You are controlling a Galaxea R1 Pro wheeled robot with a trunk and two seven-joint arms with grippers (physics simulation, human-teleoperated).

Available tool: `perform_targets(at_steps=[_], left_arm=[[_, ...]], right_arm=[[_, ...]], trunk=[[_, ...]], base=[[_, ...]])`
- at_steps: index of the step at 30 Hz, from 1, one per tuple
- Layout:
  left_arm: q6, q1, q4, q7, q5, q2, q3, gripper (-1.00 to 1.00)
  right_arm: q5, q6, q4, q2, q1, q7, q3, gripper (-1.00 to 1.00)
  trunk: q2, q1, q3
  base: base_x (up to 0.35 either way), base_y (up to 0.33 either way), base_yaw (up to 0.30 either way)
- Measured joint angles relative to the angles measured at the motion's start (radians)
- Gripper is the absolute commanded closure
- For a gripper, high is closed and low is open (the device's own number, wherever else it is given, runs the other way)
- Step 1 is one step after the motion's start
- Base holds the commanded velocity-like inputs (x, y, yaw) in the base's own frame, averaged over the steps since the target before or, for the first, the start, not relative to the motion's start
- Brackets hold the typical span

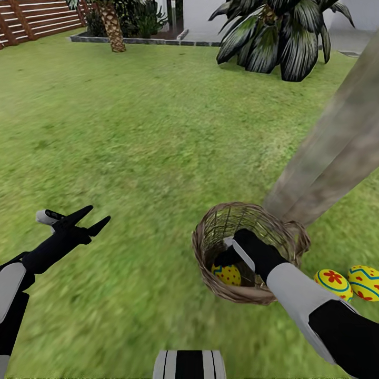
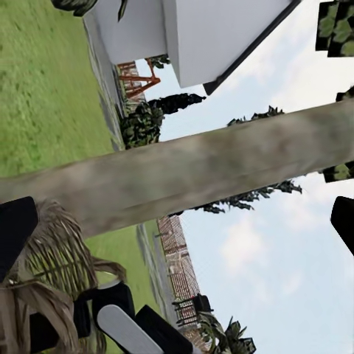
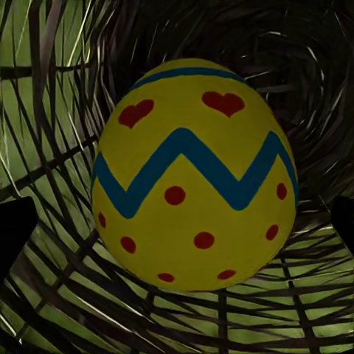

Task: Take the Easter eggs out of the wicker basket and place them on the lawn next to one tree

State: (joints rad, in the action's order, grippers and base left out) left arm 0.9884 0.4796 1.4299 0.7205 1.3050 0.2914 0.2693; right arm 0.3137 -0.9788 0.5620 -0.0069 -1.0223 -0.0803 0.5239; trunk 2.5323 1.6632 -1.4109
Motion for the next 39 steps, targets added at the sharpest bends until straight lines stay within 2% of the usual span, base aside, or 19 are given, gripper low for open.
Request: perform_targets(at_steps=[22,28,29,35,39], left_arm=[[0.000,0.000,0.000,0.000,-0.001,0.000,0.000,-1.00],[0.000,0.000,0.000,0.000,-0.001,0.000,0.000,-1.00],[0.000,0.000,0.000,0.000,-0.001,0.000,0.000,-1.00],[0.000,0.000,0.000,0.000,-0.001,0.000,0.000,-1.00],[0.000,0.000,0.000,0.000,0.001,0.000,-0.001,-1.00]], right_arm=[[-0.012,0.000,0.018,-0.015,0.000,0.005,-0.004,-1.00],[-0.050,0.000,0.075,-0.014,-0.001,0.002,-0.001,-1.00],[-0.055,0.000,0.089,-0.015,-0.001,0.002,-0.001,1.00],[-0.076,-0.001,0.121,-0.014,-0.004,-0.001,-0.001,1.00],[-0.058,-0.002,0.103,-0.014,-0.020,-0.001,0.000,1.00]], trunk=[[0.005,0.010,-0.085],[0.007,0.012,-0.108],[0.007,0.013,-0.112],[0.008,0.014,-0.127],[0.008,0.015,-0.131]], base=[[0.000,0.000,0.000],[0.000,0.000,0.000],[0.000,0.000,0.000],[0.000,0.000,0.000],[0.000,0.000,0.000]])
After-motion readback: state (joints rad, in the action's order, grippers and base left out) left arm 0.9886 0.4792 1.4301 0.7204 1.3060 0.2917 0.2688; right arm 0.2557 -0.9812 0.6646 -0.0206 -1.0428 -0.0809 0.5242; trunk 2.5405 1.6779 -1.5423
